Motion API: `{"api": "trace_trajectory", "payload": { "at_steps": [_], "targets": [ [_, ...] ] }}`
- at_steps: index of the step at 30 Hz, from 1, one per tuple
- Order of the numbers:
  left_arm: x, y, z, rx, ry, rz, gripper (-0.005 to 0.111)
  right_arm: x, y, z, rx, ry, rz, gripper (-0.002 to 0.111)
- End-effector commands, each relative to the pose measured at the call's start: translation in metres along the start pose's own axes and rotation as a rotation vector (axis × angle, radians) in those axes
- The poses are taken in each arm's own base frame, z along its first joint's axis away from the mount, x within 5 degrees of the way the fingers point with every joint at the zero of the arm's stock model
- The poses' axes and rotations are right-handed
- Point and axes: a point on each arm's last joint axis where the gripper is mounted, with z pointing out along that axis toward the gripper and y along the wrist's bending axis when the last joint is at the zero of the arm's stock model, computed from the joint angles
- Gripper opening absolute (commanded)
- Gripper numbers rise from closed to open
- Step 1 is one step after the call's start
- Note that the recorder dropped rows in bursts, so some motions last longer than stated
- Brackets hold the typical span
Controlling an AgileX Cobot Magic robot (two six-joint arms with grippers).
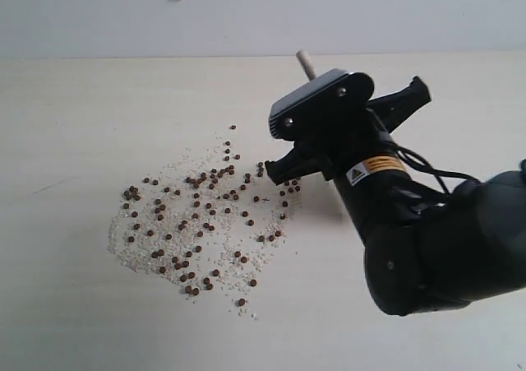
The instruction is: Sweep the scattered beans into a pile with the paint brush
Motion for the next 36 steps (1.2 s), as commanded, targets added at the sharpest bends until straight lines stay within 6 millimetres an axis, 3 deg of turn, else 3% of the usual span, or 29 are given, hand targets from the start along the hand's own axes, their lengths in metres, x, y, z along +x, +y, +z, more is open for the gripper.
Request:
{"api": "trace_trajectory", "payload": {
  "at_steps": [1,6,18,26,33,36],
  "targets": [
    [0.0,0.0,-0.001,0.0,-0.007,-0.007,0.0,0.004,0.021,0.016,-0.032,-0.04,-0.009,0.0],
    [0.0,0.0,-0.001,0.0,-0.007,-0.004,0.0,0.004,0.035,0.028,-0.052,-0.061,0.012,0.0],
    [0.0,0.0,-0.001,0.0,-0.007,-0.004,0.0,-0.015,0.055,0.041,-0.215,-0.075,0.283,0.0],
    [0.0,0.0,-0.001,0.0,-0.007,-0.004,0.0,-0.03,0.057,0.037,-0.215,-0.107,0.407,0.0],
    [0.0,0.0,-0.001,0.0,-0.007,-0.004,0.0,-0.067,0.04,0.024,-0.143,-0.214,0.25,0.0],
    [0.0,0.0,-0.001,0.0,-0.007,-0.004,0.0,-0.072,0.029,0.025,-0.069,-0.233,0.155,0.0]
  ]
}}
